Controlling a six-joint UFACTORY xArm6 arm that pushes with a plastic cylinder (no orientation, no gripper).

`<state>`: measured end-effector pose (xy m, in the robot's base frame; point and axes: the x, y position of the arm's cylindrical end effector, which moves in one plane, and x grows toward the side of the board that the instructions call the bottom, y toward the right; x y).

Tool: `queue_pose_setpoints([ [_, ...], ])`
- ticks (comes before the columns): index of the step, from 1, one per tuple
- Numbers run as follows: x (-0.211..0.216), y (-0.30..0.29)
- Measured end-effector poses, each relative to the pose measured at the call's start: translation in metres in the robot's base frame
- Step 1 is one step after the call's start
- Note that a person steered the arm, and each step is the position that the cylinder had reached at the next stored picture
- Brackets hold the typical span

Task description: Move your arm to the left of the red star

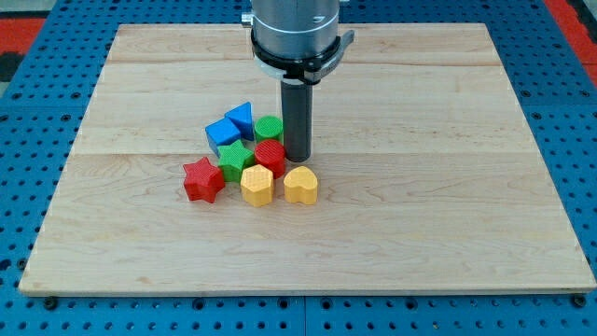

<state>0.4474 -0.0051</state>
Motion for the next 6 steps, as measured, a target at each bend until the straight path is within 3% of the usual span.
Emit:
queue_pose_setpoints([
  [2,-0.100,0.000],
  [3,-0.113,-0.020],
  [4,-0.112,-0.096],
  [5,-0.083,-0.155],
  [6,-0.048,-0.173],
])
